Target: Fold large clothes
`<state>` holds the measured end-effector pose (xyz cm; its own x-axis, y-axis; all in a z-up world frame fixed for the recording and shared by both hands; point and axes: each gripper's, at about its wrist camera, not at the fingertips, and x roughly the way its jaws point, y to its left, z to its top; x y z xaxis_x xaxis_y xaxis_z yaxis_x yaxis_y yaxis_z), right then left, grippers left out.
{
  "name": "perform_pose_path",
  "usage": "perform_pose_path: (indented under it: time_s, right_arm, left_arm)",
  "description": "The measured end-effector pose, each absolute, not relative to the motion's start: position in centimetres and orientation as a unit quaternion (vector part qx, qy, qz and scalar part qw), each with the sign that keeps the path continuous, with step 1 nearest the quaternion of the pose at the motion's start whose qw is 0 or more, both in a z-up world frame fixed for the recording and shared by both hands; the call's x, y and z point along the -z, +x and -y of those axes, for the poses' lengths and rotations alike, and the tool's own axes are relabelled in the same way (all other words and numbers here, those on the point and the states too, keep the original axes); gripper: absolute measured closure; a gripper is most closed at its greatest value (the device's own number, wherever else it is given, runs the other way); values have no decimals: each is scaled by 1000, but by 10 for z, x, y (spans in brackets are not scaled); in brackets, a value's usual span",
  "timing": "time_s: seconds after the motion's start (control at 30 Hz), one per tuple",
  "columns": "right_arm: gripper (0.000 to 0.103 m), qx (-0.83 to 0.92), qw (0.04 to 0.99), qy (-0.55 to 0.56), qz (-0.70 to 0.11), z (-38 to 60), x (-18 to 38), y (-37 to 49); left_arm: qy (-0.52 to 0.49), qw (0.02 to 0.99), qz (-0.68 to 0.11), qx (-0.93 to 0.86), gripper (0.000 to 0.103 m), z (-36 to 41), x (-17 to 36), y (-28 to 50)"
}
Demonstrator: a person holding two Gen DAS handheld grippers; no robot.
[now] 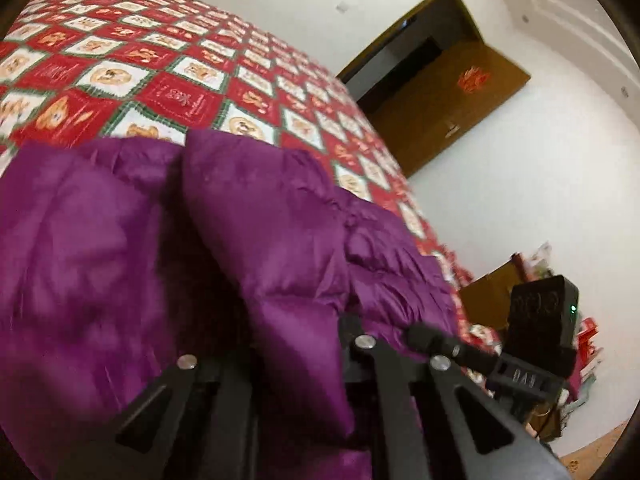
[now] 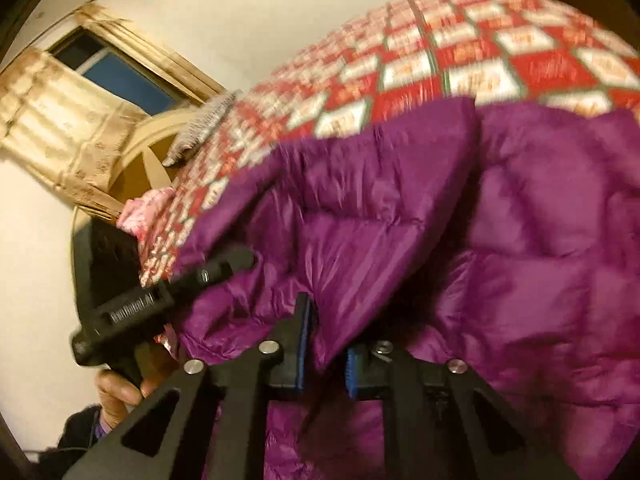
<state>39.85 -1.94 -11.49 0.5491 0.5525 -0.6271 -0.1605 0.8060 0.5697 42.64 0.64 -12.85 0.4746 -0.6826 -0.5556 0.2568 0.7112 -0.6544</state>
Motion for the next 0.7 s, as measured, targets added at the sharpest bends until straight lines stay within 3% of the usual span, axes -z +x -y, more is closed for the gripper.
perform_pose_path:
  time_s: [0.3, 0.4, 0.47, 0.53, 0.7]
  right_arm:
    - [90, -115, 870, 146, -456, 52, 133, 363]
    - [90, -101, 877, 118, -455, 45, 132, 355]
    - [90, -84, 894, 95, -430, 34, 115, 353]
    - [90, -89, 916, 84, -382, 26, 88, 344]
    - [90, -153, 923, 74, -346, -11, 58, 348]
  left_arm:
    - [-182, 870, -414, 198, 82, 12, 152, 385]
    - [-140, 879, -411, 196, 64, 17, 144, 377]
    - [-119, 886, -402, 197, 32, 12, 134, 361]
    - [-100, 902, -377, 183, 12, 8, 123, 346]
    - [-84, 943, -293, 136, 9, -2, 84, 345]
